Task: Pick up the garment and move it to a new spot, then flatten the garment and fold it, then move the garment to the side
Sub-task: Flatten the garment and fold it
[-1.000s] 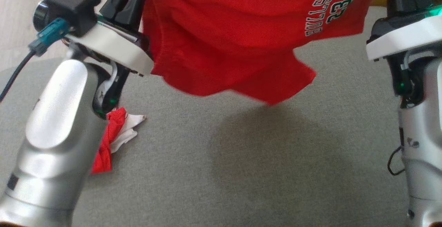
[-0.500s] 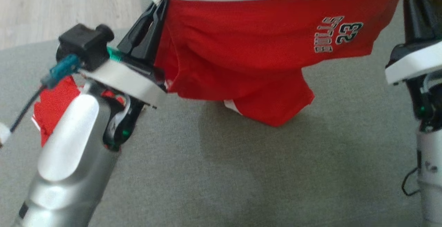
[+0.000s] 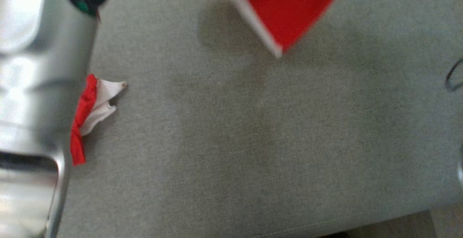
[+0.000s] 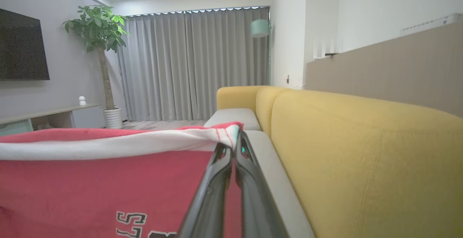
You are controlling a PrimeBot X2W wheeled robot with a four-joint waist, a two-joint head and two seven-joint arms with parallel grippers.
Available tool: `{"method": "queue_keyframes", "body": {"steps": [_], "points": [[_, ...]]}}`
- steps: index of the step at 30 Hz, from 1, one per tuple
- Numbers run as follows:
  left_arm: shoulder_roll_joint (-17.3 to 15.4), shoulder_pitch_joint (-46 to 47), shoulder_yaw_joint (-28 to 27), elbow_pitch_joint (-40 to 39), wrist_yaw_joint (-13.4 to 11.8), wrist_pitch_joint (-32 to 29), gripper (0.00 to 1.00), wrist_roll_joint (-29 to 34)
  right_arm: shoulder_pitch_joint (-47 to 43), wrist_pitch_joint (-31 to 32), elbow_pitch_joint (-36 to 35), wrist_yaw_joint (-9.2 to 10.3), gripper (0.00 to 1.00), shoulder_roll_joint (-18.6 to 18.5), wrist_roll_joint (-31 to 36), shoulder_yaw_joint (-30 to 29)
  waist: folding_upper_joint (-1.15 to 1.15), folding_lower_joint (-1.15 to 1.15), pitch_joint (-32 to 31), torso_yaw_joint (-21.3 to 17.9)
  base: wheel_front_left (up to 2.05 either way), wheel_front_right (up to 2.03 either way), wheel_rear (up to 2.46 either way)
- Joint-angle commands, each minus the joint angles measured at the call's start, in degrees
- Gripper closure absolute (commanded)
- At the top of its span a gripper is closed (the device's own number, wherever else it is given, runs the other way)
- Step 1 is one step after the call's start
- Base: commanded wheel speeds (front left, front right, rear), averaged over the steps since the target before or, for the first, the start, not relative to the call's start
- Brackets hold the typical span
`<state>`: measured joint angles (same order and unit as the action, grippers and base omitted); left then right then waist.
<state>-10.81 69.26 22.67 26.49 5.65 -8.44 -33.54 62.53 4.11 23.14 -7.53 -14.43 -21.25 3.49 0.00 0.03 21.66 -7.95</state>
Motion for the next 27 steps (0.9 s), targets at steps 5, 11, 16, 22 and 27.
{"method": "queue_keyframes", "body": {"steps": [5, 11, 16, 22, 27], "points": [[-0.4, 12.2, -2.5, 6.5, 0.1, 9.7, 1.00, 3.4, 11.6, -12.3, 9.2, 0.04, 1.00, -0.6, 2.4, -1.4, 0.00, -0.03, 6.2, -1.3, 0.00, 0.00, 0.00], [1.5, 13.5, -1.5, 14.7, 1.0, 18.3, 1.00, 3.7, 12.0, -17.6, 19.9, 0.04, 1.00, 1.1, 3.7, 0.8, 0.00, -0.03, 6.3, -1.5, 0.00, 0.00, 0.00], [2.3, 7.3, 2.5, 19.8, 1.7, 19.4, 1.00, 2.2, 7.2, -16.7, 27.9, 0.04, 1.00, -0.1, 2.1, 6.5, 0.00, -0.03, 5.2, -0.9, 0.00, 0.00, 0.00], [1.5, -2.7, 10.9, 19.0, 1.8, 16.2, 1.00, -2.4, 1.3, -12.5, 31.7, 0.04, 1.00, -3.1, -1.9, 14.6, 0.00, -0.03, 2.7, 0.0, 0.00, 0.00, 0.00], [-2.1, -11.5, 17.2, 13.9, 1.8, 15.9, 1.00, -7.3, -5.9, -5.5, 30.0, 0.04, 1.00, -8.6, -9.1, 24.1, 0.00, -0.03, -1.0, 0.8, 0.00, 0.00, 0.00]]}}
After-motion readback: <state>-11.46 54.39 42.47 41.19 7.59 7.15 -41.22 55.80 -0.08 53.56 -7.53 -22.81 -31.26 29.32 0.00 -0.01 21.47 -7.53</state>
